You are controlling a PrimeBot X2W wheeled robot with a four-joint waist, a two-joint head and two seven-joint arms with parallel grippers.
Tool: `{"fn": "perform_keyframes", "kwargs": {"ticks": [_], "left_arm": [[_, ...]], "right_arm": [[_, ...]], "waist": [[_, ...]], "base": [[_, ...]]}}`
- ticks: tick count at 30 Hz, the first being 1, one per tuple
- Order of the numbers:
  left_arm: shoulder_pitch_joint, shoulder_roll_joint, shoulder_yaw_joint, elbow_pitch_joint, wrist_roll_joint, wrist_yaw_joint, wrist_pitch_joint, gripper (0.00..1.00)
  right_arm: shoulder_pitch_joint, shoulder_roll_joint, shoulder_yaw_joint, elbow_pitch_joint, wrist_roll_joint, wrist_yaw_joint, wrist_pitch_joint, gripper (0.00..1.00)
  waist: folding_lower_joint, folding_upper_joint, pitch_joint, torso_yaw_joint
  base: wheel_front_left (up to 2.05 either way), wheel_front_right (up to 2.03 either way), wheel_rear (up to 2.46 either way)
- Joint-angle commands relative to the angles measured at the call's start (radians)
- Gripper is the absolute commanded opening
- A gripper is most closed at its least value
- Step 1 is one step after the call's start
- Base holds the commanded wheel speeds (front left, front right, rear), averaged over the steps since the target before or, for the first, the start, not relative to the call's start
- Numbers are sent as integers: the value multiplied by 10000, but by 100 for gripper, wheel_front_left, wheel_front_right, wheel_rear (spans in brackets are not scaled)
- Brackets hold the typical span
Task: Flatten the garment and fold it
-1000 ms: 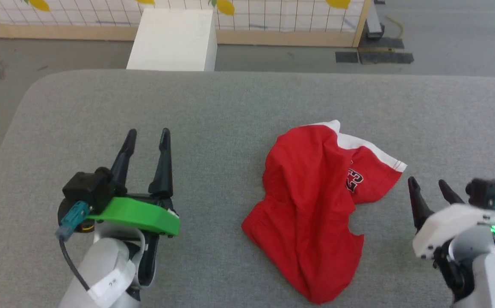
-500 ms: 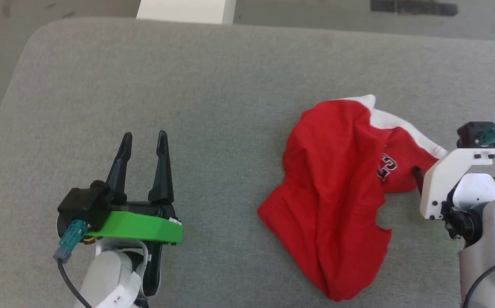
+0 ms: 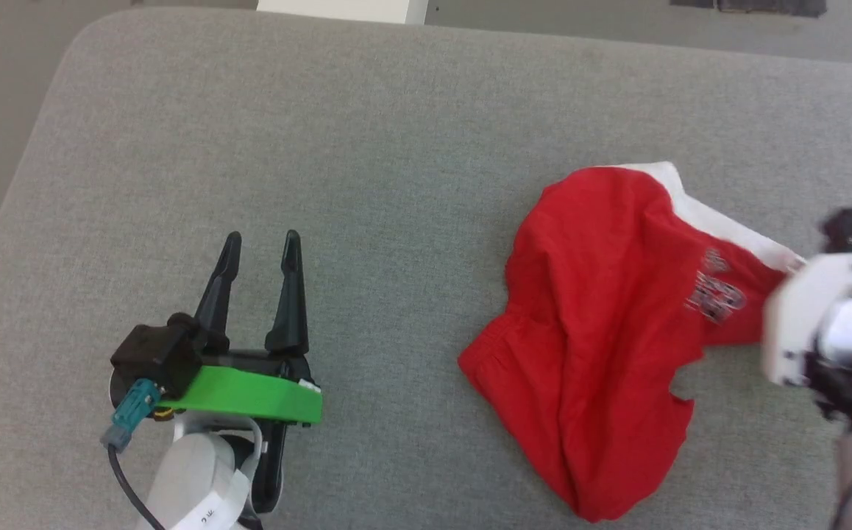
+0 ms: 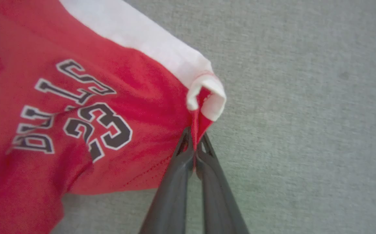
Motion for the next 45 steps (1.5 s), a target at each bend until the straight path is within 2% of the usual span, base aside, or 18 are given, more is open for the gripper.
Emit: {"fn": "perform_keyframes", "kwargs": {"ticks": [1, 6, 11, 12, 13, 18, 25, 28, 32, 36, 38, 41, 45], "left_arm": [[180, -48, -4, 37, 78, -56, -35, 100], [249, -52, -104, 133, -63, -69, -35, 100], [332, -53, -147, 239, -115, -62, -35, 100], [368, -53, -136, 267, -121, -58, -35, 100], [397, -53, -129, 289, -122, -54, -35, 100], [521, -54, -104, 400, -125, -30, -36, 100], [503, -54, -173, 526, -302, -41, -36, 100], [293, -54, -395, 683, -555, -41, -11, 100], [-464, -54, -1040, 963, -1121, -153, 566, 100], [-1561, -54, -1905, 1574, -1631, -232, 2264, 100], [-2042, -54, -2391, 2002, -1893, -220, 3662, 100], [-2587, -48, -2963, 2564, -2165, 162, 5964, 100], [-3027, 201, -3522, 2929, -1778, 763, 8060, 100]], "right_arm": [[319, -230, -237, -227, 86, -15, 176, 0], [1046, -529, -1551, -995, 134, -15, 649, 0], [1613, -284, -2757, -1301, 21, -15, 660, 0], [1670, -198, -2867, -1347, 28, -15, 502, 19], [1707, -115, -2917, -1364, 64, -15, 409, 100], [1711, 290, -3043, -1591, 448, -15, -441, 100], [2017, 605, -2920, -2326, 1117, -15, -2419, 100], [2341, 625, -2703, -2279, 1613, -15, -3048, 100], [2733, 628, -2267, -2106, 2039, -15, -3343, 100], [2890, 630, -1950, -2006, 2205, -15, -3457, 100], [2906, 630, -1899, -1952, 2250, -15, -3483, 100], [2935, 630, -1935, -1890, 2262, -15, -3504, 100], [3002, 631, -2020, -1831, 2281, -15, -3569, 100]], "waist": [[-1, 0, -131, -48], [-1, 0, -324, -61], [-1, 0, -488, -100], [-1, 0, -530, -135], [-1, 0, -557, -163], [-1, 0, -796, -379], [-1, 0, -1243, -740], [-1, 0, -1389, -959], [-1, 0, -1432, -1263], [-1, 0, -1337, -1568], [-1, 0, -1269, -1710], [-1, 0, -1164, -1886], [-1, 0, -999, -2071]], "base": [[0, 0, 0], [0, 0, 0], [0, 0, 0], [0, 0, 0], [0, 0, 0], [0, 0, 0], [0, 0, 0], [0, 0, 0], [0, 0, 0], [0, 0, 0], [0, 0, 0], [0, 0, 0], [0, 0, 0]]}}
